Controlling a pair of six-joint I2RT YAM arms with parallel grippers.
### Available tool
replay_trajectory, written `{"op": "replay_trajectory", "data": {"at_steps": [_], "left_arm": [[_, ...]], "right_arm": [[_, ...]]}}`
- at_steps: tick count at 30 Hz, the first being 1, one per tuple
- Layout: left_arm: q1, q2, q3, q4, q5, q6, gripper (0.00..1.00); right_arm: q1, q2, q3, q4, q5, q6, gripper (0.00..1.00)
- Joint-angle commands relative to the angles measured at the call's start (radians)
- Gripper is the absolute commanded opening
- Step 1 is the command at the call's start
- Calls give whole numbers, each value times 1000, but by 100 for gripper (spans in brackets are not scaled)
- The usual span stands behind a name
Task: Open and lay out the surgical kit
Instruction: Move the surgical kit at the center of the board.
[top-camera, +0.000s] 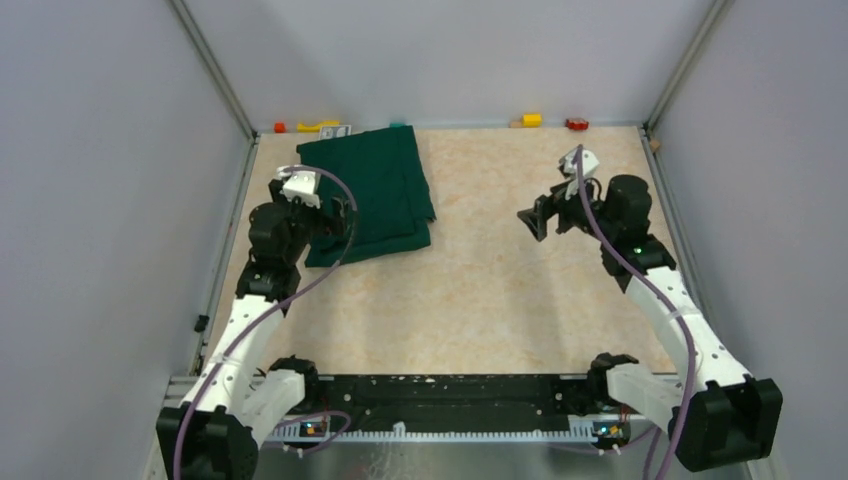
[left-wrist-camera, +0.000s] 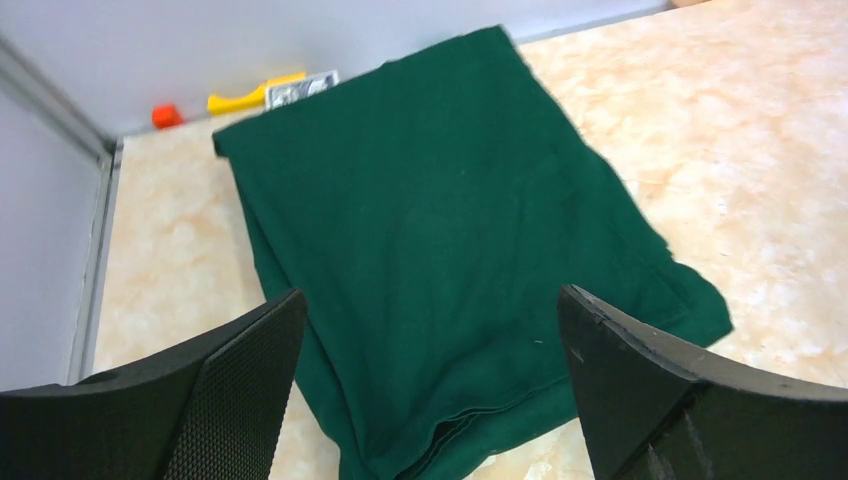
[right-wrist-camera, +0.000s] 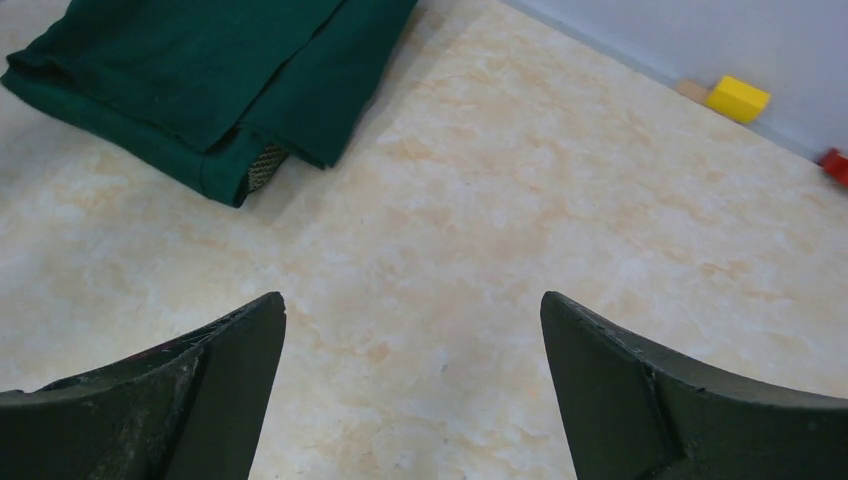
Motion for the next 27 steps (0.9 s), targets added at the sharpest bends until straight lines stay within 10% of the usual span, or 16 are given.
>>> {"op": "replay_trajectory", "data": {"at_steps": [1,27], "left_arm": [[28,66,8,-5,-114,-129,99],[278,573,210,-124,33,-452,99]], "right_arm": [[126,59,49,13,43,-60,96],[310,198,40,77,91,-51,96]]}}
